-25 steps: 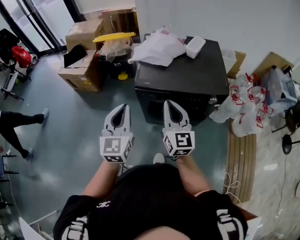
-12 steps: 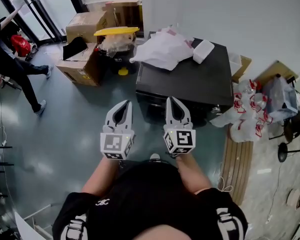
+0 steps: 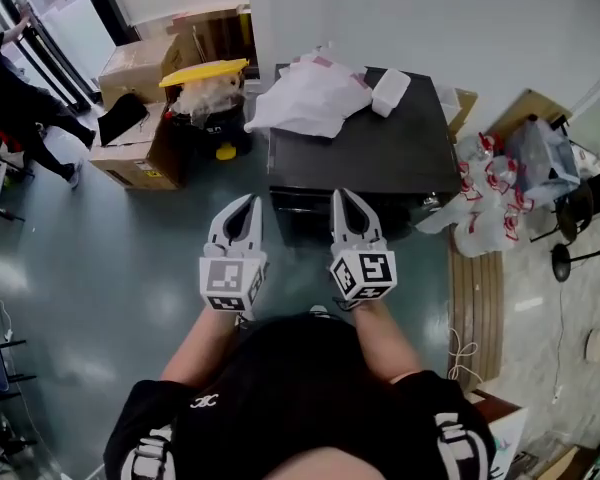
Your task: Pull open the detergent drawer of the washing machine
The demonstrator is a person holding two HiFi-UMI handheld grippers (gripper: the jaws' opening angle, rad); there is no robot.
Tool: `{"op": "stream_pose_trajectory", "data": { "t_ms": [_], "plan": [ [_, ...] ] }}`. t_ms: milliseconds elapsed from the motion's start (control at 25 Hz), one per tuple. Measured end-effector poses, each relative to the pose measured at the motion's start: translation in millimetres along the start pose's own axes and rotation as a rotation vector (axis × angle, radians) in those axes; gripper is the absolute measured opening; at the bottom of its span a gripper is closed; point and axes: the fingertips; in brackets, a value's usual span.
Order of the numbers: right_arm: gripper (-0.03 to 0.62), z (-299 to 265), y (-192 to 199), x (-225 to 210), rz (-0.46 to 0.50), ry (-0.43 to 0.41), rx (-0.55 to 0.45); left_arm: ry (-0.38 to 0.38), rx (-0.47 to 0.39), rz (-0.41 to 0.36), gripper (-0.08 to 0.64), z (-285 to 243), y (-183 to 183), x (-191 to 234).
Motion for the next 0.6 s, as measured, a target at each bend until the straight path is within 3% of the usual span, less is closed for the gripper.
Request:
{"op": "stream_pose_trajectory", "data": {
  "t_ms": [80,120,160,280,440,600],
  "plan": [
    [0.013,-1.2,-2.3,12.1,-0.072,-0.065,-0.047,0.025,0.001,0.0,0.0,2.3,1.3,6.5],
    [0.159,-2.8,-1.9,17.9,-0.12,-0.105,-0.062,0.033,0.002,0.001,0.0,3.5,2.2,10.5],
    [0.248,-4.6,-0.6,21.8,-0.174,-0.136,-0.073,0.037,0.004,0.004,0.0,4.4,3.5,14.8],
    [0.339,-4.6,2.8,24.1,-0.353,-0.172,-0.107,0.047,0.015,0.024,0.0,8.1,10.2,25.2],
    [0.373,0.6,14.0,11.9,-0.547,-0.152,-0.156,0.06,0.024,0.034,0.0,11.9,15.0,32.3],
    [0.374,11.0,42.1,-11.4,-0.723,-0.072,-0.178,0.059,0.032,0.035,0.0,17.6,19.3,37.2]
  ]
}}
Point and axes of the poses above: the fingertips, and each gripper's own axes: z backward along the fingers, x to its left, y out of its underside, and after that the axes turned 1 degree about -y, right-handed
